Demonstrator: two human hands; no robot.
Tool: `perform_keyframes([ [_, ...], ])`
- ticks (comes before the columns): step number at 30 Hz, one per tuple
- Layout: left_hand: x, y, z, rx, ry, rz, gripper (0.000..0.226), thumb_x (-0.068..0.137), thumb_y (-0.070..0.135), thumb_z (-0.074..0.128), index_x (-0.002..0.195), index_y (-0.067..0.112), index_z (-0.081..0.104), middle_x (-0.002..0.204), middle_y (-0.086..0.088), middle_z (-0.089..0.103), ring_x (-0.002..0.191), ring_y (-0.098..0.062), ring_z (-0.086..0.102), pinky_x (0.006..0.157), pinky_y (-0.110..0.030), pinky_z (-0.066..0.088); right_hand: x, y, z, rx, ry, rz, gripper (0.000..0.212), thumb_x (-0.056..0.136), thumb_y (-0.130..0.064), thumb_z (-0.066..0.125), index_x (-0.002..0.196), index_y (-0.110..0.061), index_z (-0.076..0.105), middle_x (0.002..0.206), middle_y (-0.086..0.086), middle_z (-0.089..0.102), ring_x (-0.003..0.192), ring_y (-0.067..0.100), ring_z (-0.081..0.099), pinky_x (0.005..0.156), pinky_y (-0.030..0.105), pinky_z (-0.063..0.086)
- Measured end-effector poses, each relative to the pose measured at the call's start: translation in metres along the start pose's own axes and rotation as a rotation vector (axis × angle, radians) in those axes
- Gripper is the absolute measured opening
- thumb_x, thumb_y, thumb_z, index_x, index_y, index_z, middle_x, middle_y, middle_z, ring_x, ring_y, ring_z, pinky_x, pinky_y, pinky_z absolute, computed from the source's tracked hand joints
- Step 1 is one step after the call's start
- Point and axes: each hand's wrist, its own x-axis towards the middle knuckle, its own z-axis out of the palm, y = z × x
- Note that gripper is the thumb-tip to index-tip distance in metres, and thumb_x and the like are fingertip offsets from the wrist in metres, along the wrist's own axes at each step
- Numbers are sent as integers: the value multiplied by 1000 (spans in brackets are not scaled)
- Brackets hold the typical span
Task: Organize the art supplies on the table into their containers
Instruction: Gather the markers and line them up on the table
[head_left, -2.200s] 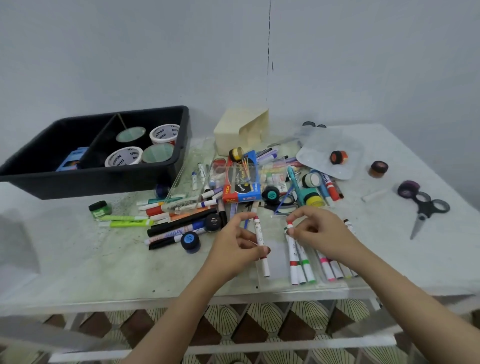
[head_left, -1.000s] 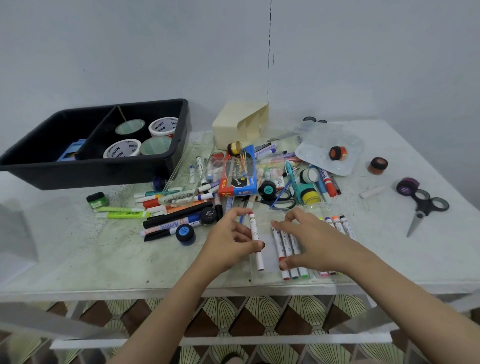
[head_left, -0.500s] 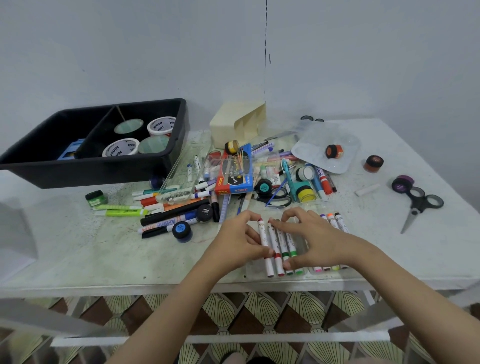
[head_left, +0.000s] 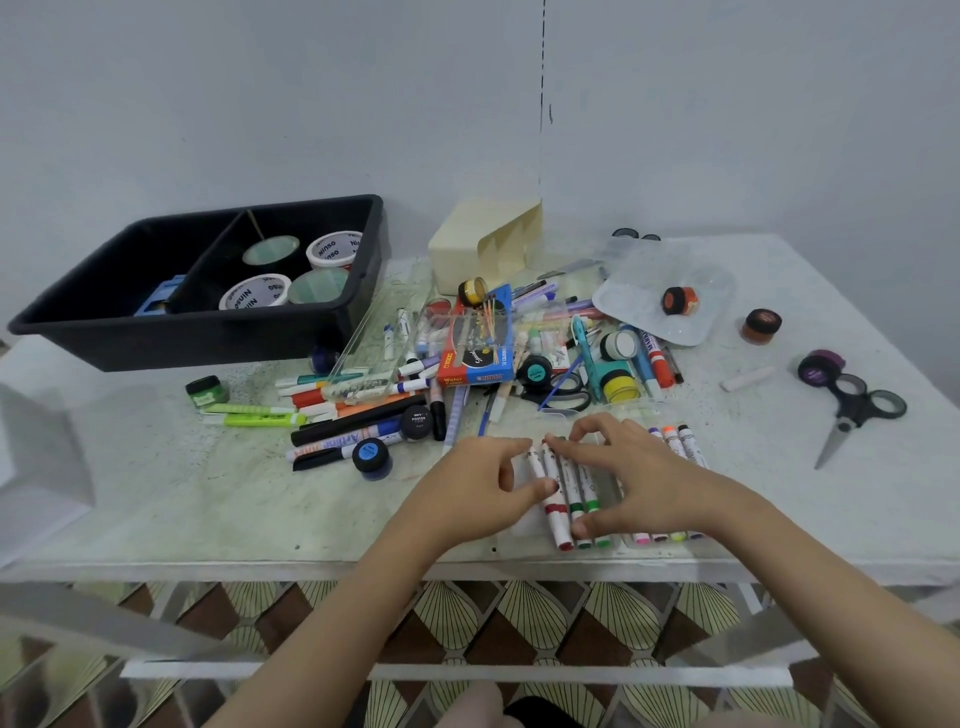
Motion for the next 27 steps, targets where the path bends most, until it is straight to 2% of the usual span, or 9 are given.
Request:
perform_keyframes([
  [4,-6,-4,-4,55,4,59,79,72,58,69,140,27,41,108,9,50,92,-4,46,82,-26,44,1,0,1,6,2,3,90,74,-62,65,148,-39,18,139,-12,20,125,11,22,105,31,23],
  [7,-9,-8,0,171,11,137,82,70,61,69,140,30,40,136,12,42,123,-6,33,102,-25,27,0,0,1,12,4,5,90,74,-61,65,148,-40,18,139,-13,20,125,11,22,105,30,23],
  [9,-9,-10,0,193,-15,160,84,71,63,68,142,31,37,145,14,36,133,-6,25,104,-23,17,-1,0,1,19,7,5,90,74,-60,66,148,-40,18,138,-13,20,125,11,22,104,29,23],
  [19,-5,-17,6,127,-65,157,103,67,58,74,148,30,18,154,19,13,140,1,9,109,-19,3,0,2,2,17,11,6,92,73,-63,65,148,-40,17,138,-15,19,123,9,22,103,28,23],
  [22,-3,-17,6,141,-70,155,103,66,59,74,148,30,18,154,19,14,140,1,11,108,-17,3,1,2,2,14,13,5,92,73,-63,65,148,-40,17,138,-15,19,123,8,22,103,27,23],
  [27,-2,-17,5,169,-85,166,101,67,60,73,148,29,20,154,18,17,140,-1,12,111,-22,5,0,0,1,20,12,12,92,73,-62,66,148,-39,18,138,-15,20,123,9,22,105,29,23],
])
